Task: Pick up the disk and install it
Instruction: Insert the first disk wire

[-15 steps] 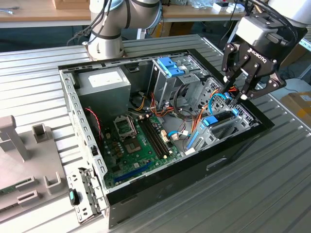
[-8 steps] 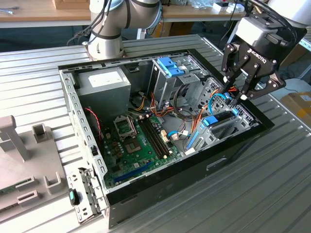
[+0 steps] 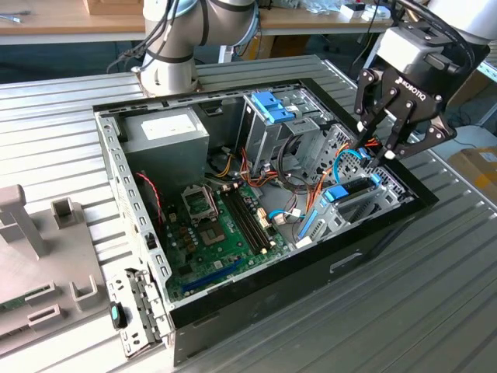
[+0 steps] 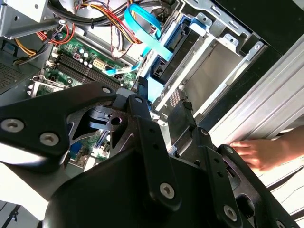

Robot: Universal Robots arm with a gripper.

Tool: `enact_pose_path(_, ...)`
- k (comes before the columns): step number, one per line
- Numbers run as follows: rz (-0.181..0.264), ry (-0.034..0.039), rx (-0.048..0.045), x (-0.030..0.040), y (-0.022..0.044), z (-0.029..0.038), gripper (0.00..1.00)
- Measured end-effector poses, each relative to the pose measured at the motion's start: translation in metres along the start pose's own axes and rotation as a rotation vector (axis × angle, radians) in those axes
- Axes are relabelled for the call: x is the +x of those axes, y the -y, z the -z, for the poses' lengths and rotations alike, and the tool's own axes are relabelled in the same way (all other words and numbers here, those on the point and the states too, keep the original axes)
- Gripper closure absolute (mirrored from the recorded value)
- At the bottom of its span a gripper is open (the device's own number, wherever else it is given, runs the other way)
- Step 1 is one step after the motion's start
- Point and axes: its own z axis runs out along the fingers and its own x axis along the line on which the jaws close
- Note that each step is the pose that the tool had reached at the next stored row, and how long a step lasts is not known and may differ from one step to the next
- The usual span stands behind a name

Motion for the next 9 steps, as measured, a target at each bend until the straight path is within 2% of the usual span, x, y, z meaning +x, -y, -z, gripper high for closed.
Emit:
enact_pose_path(3,0.004,0.0000,0.0000,-0.0026,0.0017,0.0000,0.56)
enact_pose_path(9,0.012,-0.0001,-0.0002,-0.0087,0.0099,0.0000,0.56)
